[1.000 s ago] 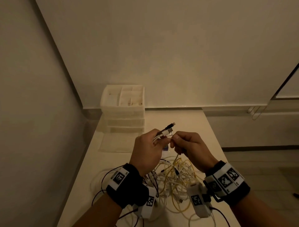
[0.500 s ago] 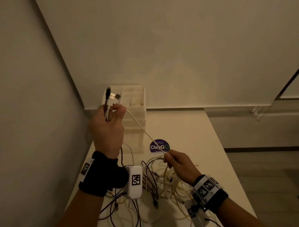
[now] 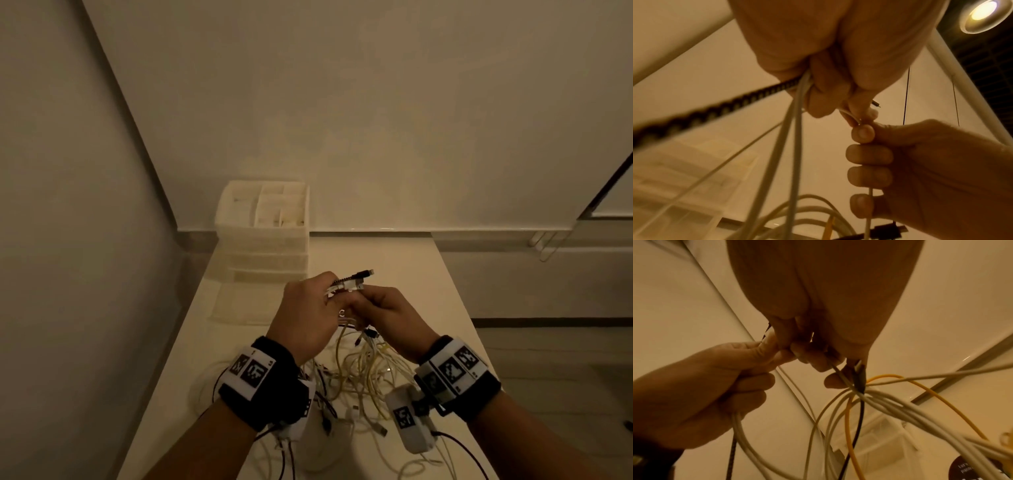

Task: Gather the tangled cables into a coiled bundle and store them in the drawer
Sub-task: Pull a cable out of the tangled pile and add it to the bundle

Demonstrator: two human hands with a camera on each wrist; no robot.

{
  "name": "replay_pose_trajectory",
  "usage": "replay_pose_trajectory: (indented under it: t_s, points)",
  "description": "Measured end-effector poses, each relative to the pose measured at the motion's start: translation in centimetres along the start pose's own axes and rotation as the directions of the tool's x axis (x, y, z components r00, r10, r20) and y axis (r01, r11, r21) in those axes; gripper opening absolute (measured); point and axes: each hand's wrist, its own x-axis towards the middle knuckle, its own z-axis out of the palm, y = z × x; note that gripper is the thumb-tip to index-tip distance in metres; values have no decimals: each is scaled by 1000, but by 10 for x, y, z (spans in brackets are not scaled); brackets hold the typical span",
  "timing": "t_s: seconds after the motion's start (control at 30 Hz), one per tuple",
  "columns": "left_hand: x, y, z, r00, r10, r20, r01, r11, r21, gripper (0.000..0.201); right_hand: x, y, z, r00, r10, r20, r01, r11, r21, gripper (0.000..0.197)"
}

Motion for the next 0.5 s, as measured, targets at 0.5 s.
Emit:
replay_pose_trajectory:
  t_s: [0.5]
  points:
    - [19,34,-58,855,73,-513,-117,992,-53,16,-16,68,-6,997,49,65,-16,903,-429,19]
